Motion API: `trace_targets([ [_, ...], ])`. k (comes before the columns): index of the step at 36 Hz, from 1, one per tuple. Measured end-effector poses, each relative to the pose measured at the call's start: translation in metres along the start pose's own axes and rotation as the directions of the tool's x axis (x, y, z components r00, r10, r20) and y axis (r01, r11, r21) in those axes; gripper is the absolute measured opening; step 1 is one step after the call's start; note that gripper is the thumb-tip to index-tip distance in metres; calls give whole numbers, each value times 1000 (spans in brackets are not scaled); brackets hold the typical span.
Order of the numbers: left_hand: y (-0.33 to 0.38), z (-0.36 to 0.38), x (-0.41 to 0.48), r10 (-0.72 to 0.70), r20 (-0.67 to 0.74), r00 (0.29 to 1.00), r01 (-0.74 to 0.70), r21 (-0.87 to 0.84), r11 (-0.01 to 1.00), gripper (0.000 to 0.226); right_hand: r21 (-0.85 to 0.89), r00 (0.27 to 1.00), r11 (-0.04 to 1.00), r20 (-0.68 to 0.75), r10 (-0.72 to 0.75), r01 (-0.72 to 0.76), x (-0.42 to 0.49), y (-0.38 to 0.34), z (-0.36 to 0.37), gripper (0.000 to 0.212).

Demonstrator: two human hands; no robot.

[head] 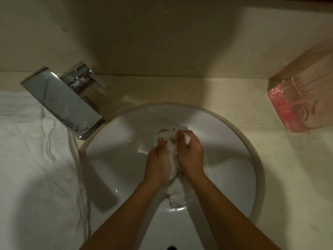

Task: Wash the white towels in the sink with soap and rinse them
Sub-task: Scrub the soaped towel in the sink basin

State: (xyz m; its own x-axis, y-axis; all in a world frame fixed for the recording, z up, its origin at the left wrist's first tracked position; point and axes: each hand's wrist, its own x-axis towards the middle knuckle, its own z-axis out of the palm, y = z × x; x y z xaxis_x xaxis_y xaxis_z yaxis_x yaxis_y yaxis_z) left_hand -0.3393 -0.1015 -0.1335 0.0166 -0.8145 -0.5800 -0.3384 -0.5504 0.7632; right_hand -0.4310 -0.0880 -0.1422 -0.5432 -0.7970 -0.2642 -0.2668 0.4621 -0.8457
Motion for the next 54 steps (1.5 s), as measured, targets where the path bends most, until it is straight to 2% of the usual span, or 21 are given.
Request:
trace_targets([
  [3, 5, -8, 5, -89, -42, 995, 85, -105, 991, 57, 44, 996, 995, 41, 85, -87, -10, -6, 6, 29],
  [6, 6, -11, 17, -183, -63, 981, 169, -185, 968, 80, 73, 990, 996, 130, 49, -59, -35, -13, 1, 20],
  [9, 8, -2, 7, -191, -3, 982, 187, -183, 965, 105, 65, 997, 996, 57, 61, -65, -23, -7, -6, 27],
  [10, 12, 1, 1, -165, 34, 986, 169, -167, 971, 103, 79, 994, 991, 25, 104, -106, -13, -6, -7, 32],
  [12, 21, 2, -6, -121, 88, 989, 131, -117, 984, 78, 133, 983, 974, 21, 180, -182, 4, -6, -7, 38],
  [14, 21, -6, -1, -124, 52, 991, 128, -89, 988, 75, 137, 977, 969, 89, 195, -206, -4, -12, -9, 37],
  [17, 5, -17, 18, -221, -34, 975, 213, -153, 965, 124, 81, 959, 978, 230, 168, -191, -42, -20, -17, 32],
  [18, -2, -14, 23, -243, -19, 970, 238, -148, 960, 131, 71, 957, 982, 247, 151, -173, -51, -19, -19, 34],
  [23, 8, -1, -9, -245, 258, 935, 299, -197, 934, 78, 165, 971, 957, 29, 237, -239, -7, -5, -18, 31],
  [26, 19, -3, -29, -188, 366, 912, 293, -255, 921, 79, 199, 953, 933, 92, 288, -301, 11, 4, -19, 30],
  [29, 29, -21, -29, -223, 326, 919, 339, -360, 869, 78, 139, 950, 948, 169, 263, -287, 6, -5, -37, 34],
  [30, 32, -32, -27, -231, 289, 929, 325, -337, 884, 83, 102, 950, 956, 179, 254, -275, 3, -6, -46, 34],
  [32, 32, -55, -19, -203, 184, 962, 229, -133, 964, 102, -15, 961, 976, 176, 215, -216, 1, 2, -64, 32],
  [34, 27, -70, -10, -92, 13, 996, 87, 212, 973, 91, -167, 978, 977, 141, 154, -130, 1, 11, -77, 32],
  [36, 18, -74, -1, -15, -57, 998, 38, 416, 909, 76, -313, 991, 949, 108, 85, -47, 6, 16, -78, 36],
  [38, 17, -66, 3, 4, -35, 999, 15, 504, 863, 73, -405, 989, 914, 132, 60, -1, 11, 14, -67, 28],
  [40, 15, -52, 5, -3, -22, 1000, 14, 510, 860, 70, -460, 979, 887, 164, 122, -33, 15, 10, -50, 28],
  [44, -3, -32, 6, 114, -86, 990, -47, 561, 827, 64, -465, 932, 863, 183, 313, -198, 8, 10, -19, 64],
  [46, -9, -29, 8, 112, -109, 988, -41, 511, 859, 64, -460, 951, 877, 188, 247, -137, 2, 10, -14, 62],
  [50, -3, -22, 15, 3, -75, 997, 5, 106, 994, 63, -194, 970, 980, 245, 9, 40, -20, -3, -11, 23],
  [54, 8, -17, 8, -137, -6, 991, 136, -90, 987, 75, -50, 982, 996, 170, 88, -80, -25, -14, -6, 23],
])
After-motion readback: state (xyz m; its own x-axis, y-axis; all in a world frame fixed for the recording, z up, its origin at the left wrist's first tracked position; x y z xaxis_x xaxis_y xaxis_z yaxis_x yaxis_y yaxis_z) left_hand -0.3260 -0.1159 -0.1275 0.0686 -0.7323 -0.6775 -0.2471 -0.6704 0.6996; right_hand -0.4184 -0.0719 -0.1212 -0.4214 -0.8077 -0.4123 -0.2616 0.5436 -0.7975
